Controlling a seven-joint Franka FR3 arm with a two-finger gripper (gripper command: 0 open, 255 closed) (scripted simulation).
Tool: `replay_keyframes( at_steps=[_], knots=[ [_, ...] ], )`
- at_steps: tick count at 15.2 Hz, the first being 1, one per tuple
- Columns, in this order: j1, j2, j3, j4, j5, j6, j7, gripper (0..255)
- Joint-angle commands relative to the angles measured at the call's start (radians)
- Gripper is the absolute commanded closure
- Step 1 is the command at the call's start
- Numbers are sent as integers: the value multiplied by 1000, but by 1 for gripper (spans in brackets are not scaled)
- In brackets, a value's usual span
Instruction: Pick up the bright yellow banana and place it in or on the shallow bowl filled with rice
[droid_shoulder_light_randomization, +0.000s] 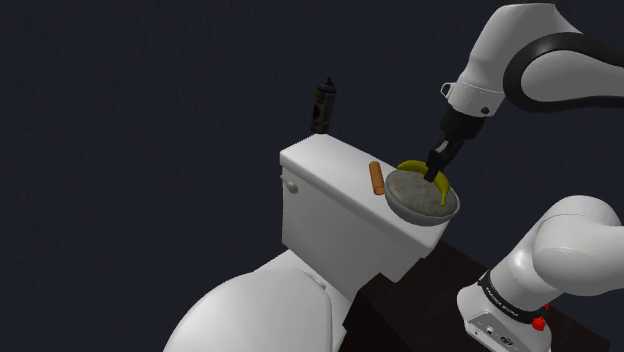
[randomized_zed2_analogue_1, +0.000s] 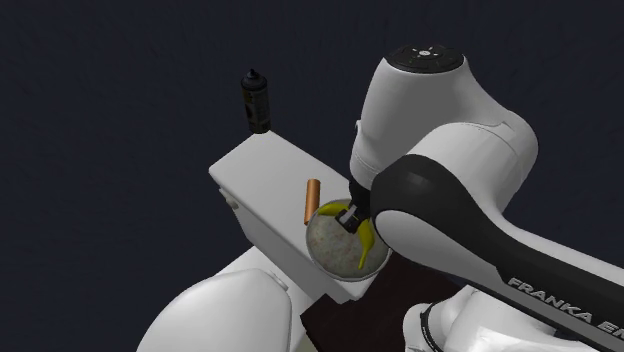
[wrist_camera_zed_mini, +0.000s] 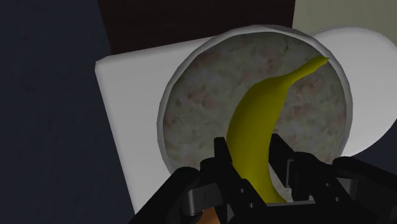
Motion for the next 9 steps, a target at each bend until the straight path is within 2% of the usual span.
replay_keyframes(
  at_steps=[1,8,9],
  knots=[
    [0,2,1,-22,1,25,-3,255],
    [0,2,1,-22,1,25,-3,255],
    [0,2,1,-22,1,25,-3,0]
  ],
)
